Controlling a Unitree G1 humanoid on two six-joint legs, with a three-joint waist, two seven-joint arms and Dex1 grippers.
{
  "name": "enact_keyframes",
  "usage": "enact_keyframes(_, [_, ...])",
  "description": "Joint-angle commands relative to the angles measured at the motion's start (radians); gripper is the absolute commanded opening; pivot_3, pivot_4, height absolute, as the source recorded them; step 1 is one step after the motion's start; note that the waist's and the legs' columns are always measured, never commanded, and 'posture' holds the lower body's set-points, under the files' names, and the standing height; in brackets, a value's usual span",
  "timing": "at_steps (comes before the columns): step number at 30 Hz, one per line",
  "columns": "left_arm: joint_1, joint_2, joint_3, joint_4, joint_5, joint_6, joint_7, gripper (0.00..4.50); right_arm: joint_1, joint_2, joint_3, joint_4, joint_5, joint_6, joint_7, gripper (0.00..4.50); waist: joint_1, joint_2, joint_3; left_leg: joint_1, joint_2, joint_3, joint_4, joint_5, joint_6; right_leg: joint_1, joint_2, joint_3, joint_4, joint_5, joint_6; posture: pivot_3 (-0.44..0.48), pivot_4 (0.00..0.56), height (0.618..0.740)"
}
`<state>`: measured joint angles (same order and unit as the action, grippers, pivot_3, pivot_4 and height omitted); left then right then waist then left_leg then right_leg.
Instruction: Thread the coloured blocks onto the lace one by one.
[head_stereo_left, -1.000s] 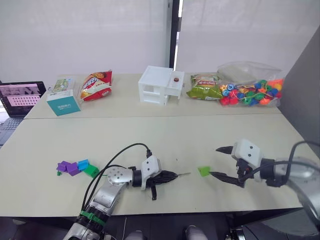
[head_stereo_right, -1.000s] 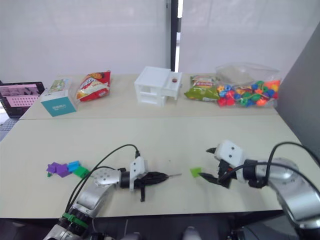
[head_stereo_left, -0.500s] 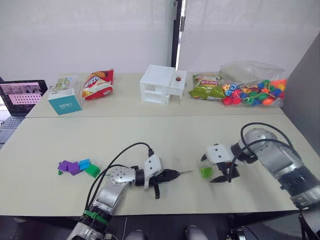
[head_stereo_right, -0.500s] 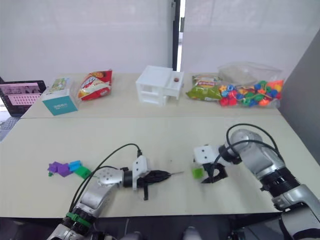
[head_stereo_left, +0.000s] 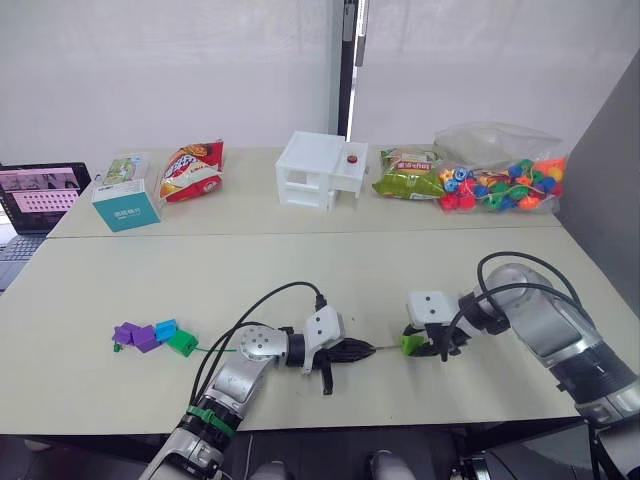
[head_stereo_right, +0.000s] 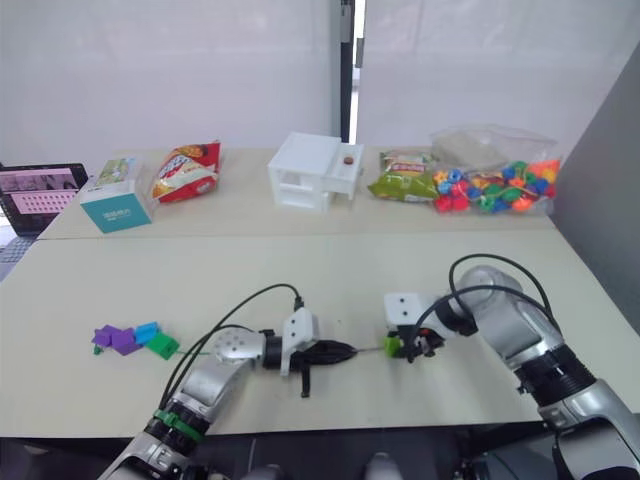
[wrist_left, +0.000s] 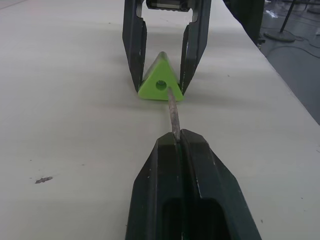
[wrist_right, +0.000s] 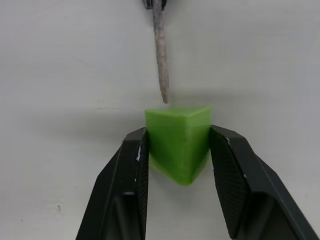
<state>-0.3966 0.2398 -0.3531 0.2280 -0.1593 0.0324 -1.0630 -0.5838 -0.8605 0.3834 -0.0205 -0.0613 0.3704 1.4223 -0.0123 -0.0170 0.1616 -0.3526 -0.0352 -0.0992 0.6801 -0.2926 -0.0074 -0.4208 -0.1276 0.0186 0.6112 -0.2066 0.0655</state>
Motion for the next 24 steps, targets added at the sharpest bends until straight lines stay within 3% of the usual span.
enact_keyframes(1, [-0.009,-0.004,-0.017,0.013,0.01,0.004,-0.011,0.0,0.032,0.008,0.019,-0.053,0.005,0.032,-0.002,1.28,0.0,0.0,0.0,0.0,0.0,0.0,0.0,0.0,0.0,0.0,0.0,0.0,0.0,0.0,0.0,0.0,0.15,0.74])
enact_keyframes(24, [-0.028,-0.001,-0.01,0.012,0.01,0.016,-0.014,0.0,0.05,0.01,0.031,-0.098,-0.017,0.057,-0.014,1.28,0.0,0.0,0.0,0.0,0.0,0.0,0.0,0.0,0.0,0.0,0.0,0.0,0.0,0.0,0.0,0.0,0.15,0.74])
